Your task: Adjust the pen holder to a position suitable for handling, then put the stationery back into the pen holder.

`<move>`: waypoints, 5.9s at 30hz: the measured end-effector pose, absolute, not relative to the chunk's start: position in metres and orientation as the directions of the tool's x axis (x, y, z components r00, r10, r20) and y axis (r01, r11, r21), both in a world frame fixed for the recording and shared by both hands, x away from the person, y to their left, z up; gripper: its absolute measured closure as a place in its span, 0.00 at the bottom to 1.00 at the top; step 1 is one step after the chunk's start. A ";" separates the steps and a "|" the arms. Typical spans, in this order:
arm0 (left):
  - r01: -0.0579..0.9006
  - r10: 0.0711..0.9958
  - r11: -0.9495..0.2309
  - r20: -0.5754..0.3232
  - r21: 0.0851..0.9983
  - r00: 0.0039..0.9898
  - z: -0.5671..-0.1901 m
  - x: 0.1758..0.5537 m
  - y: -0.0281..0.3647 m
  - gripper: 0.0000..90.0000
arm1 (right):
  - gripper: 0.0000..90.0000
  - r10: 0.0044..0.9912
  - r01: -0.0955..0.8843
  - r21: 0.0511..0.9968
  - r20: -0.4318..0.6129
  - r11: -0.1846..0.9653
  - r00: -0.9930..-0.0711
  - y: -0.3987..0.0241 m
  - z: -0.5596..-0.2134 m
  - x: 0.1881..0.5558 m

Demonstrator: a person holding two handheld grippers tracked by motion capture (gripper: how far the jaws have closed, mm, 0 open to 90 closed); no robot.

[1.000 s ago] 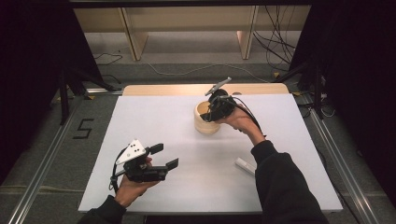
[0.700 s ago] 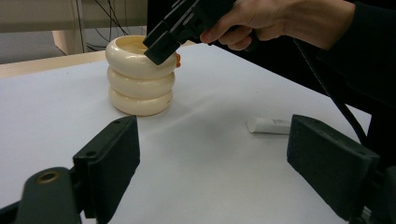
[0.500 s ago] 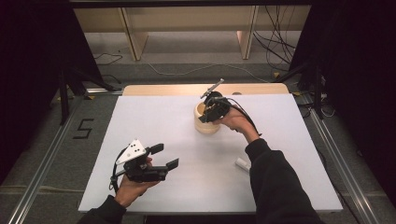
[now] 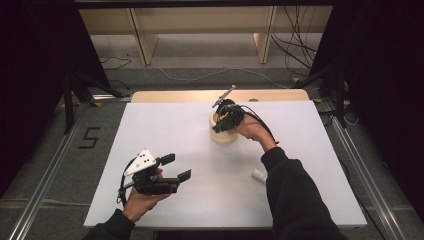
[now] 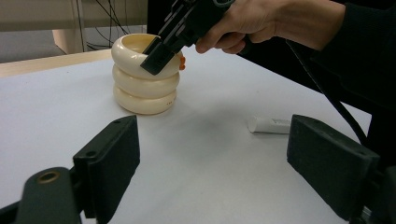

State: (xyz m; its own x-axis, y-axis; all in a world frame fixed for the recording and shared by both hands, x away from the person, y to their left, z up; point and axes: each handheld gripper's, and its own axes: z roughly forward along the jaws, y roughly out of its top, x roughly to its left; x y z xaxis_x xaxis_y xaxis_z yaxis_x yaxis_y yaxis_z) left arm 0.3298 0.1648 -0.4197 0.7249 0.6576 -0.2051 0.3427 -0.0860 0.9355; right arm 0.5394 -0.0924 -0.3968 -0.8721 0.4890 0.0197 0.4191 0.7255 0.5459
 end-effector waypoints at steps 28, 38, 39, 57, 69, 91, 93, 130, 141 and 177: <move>0.346 0.659 -0.085 -0.208 0.934 0.723 -0.420 0.330 0.165 0.19 | 0.85 0.438 0.405 0.535 0.071 0.742 -0.896 -0.098 -0.393 0.511; 0.347 0.658 -0.085 -0.209 0.934 0.723 -0.420 0.331 0.165 0.19 | 0.85 0.430 0.398 0.541 0.072 0.741 -0.900 -0.094 -0.393 0.510; 0.348 0.658 -0.086 -0.209 0.934 0.723 -0.420 0.331 0.165 0.19 | 0.85 0.429 0.397 0.542 0.073 0.741 -0.901 -0.093 -0.394 0.510; 0.348 0.658 -0.085 -0.210 0.933 0.723 -0.420 0.331 0.165 0.19 | 0.51 0.479 0.394 0.653 0.053 0.647 -0.876 -0.107 -0.369 0.500; 0.353 0.660 -0.078 -0.217 0.933 0.719 -0.420 0.331 0.165 0.19 | 0.40 0.537 0.396 0.706 0.026 0.587 -0.843 -0.128 -0.351 0.478; 0.359 0.660 -0.076 -0.223 0.930 0.717 -0.421 0.332 0.165 0.19 | 0.33 0.608 0.448 0.708 0.034 0.546 -0.793 -0.177 -0.374 0.436; 0.360 0.660 -0.079 -0.222 0.930 0.718 -0.421 0.332 0.165 0.19 | 0.33 0.614 0.455 0.712 0.042 0.535 -0.788 -0.179 -0.375 0.433; 0.359 0.660 -0.074 -0.224 0.930 0.717 -0.420 0.335 0.163 0.18 | 0.26 0.672 0.534 0.667 0.066 0.520 -0.737 -0.216 -0.398 0.402; 0.361 0.655 -0.084 -0.221 0.929 0.723 -0.420 0.339 0.160 0.18 | 0.25 0.674 0.555 0.631 0.069 0.542 -0.736 -0.220 -0.407 0.397; 0.340 0.658 -0.089 -0.201 0.936 0.725 -0.419 0.333 0.165 0.18 | 0.39 0.672 0.626 0.343 -0.023 0.701 -0.740 -0.216 -0.439 0.396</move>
